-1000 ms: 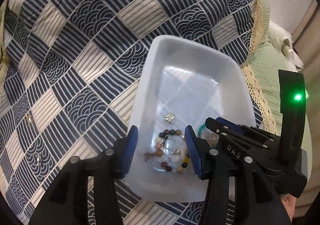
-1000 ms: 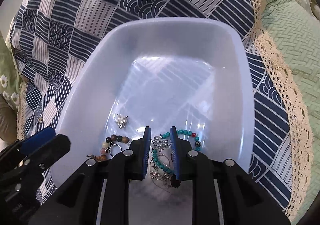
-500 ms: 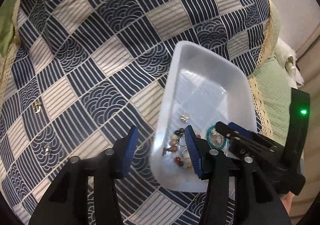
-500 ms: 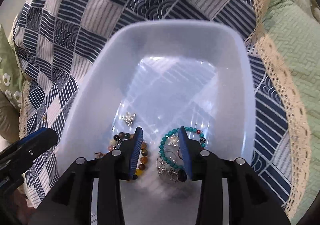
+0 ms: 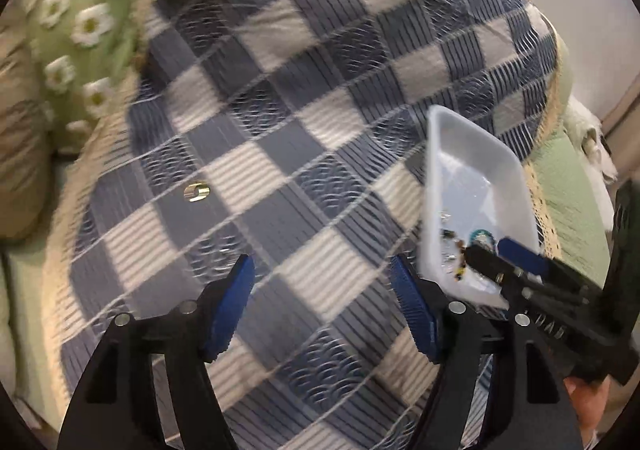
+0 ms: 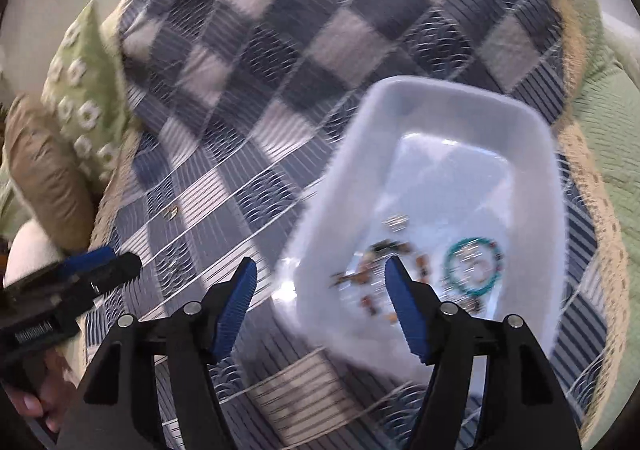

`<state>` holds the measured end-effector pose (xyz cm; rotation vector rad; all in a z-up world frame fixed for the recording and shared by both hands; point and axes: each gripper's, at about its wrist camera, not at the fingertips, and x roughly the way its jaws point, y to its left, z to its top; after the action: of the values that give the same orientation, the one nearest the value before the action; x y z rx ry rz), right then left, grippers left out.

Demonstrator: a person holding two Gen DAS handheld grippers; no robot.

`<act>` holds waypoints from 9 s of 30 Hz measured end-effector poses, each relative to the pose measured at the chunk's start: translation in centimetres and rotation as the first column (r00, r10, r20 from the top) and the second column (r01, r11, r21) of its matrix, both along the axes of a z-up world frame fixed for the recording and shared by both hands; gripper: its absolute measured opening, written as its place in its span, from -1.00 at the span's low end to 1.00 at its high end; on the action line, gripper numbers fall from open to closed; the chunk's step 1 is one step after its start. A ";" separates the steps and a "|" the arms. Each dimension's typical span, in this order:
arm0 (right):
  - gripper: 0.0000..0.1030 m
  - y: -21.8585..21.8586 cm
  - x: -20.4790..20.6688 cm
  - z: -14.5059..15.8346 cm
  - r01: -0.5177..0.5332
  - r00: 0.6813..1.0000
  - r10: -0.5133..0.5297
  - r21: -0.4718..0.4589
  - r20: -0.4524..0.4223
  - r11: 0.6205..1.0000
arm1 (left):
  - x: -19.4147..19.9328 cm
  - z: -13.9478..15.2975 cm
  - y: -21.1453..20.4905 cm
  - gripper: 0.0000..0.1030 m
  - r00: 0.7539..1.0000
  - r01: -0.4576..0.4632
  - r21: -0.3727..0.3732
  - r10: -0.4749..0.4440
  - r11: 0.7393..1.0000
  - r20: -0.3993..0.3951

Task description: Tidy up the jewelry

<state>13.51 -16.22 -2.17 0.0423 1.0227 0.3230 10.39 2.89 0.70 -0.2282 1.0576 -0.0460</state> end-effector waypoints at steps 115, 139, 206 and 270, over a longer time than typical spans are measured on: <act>-0.53 5.3 -0.7 0.7 -0.154 0.986 0.157 -0.070 0.053 0.986 | 12.4 -12.6 9.9 -0.45 0.984 -0.142 0.206 0.161 0.968 -0.078; -0.53 -3.0 0.4 5.2 0.012 0.988 -0.005 -0.042 0.157 0.999 | 6.9 -0.2 1.8 -0.77 0.993 0.017 0.010 -0.018 1.000 0.114; 0.42 -12.2 0.7 -0.6 0.091 0.993 -0.080 -0.131 0.087 0.987 | 7.9 -2.5 -17.9 -0.34 0.977 0.176 0.125 -0.188 0.977 0.099; 0.84 -8.8 -7.1 -2.7 0.204 0.973 -0.194 -0.070 0.130 0.977 | -5.1 -1.9 -11.3 0.76 0.980 0.067 0.265 -0.114 0.962 0.165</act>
<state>6.42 -24.98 -4.83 0.0491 0.9012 0.0987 5.30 -8.41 -1.15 0.0608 0.8835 -0.0109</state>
